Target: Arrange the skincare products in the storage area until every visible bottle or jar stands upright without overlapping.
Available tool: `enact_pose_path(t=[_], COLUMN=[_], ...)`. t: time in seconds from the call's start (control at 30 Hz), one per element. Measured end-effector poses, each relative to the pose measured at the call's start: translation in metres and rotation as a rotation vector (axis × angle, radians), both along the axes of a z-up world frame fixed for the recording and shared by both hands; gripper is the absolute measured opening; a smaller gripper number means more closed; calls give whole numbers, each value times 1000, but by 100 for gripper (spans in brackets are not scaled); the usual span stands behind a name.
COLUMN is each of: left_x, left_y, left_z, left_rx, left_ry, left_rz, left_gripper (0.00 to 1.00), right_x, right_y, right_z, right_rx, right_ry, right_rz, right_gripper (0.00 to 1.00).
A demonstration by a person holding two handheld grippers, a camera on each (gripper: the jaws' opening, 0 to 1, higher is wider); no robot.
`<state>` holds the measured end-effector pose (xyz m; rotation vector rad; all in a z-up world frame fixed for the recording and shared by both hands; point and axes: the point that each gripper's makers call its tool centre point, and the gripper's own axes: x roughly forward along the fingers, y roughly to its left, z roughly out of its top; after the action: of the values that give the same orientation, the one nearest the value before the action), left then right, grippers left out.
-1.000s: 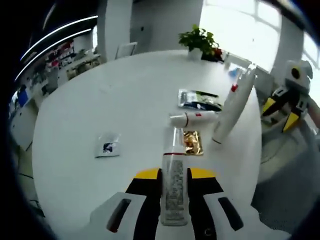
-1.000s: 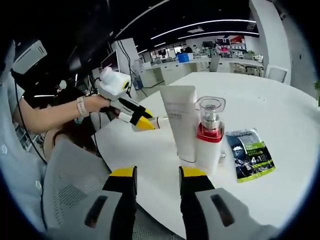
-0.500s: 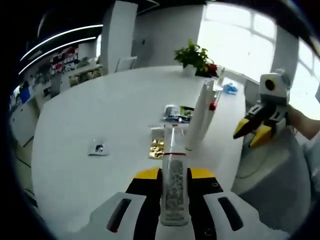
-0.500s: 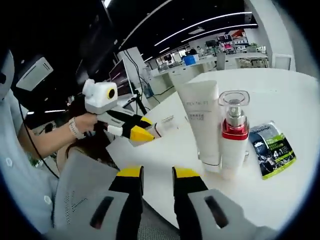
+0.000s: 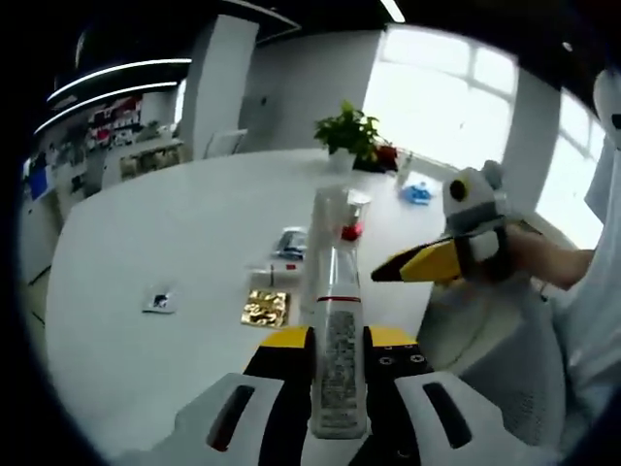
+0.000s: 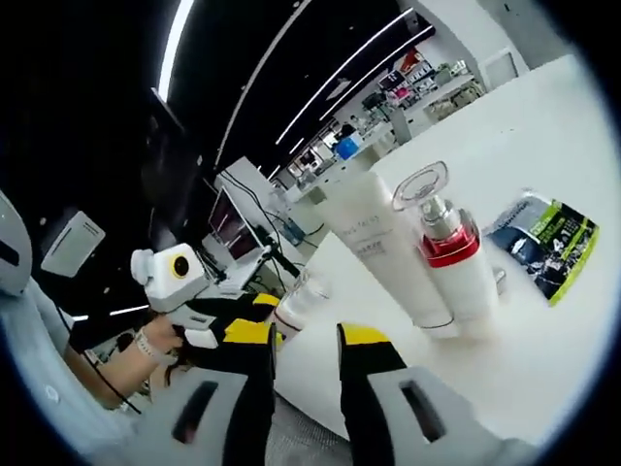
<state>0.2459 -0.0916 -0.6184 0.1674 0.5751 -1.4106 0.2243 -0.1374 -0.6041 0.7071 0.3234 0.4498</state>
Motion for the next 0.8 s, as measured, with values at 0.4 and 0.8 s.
enact_pose_path(t=[0.4,0.8], left_x=[-30,-42], left_y=[-19,-30], left_z=[17,29], left_rx=[-83,-165], left_ry=[23,115], left_rz=[-78,-103], left_gripper=[15,15], right_x=[1,1], right_y=[-6,-10], right_z=[13,30], right_rx=[225,312], right_ry=[-40,-106], right_rz=[-38,-38], right_gripper=[26,25])
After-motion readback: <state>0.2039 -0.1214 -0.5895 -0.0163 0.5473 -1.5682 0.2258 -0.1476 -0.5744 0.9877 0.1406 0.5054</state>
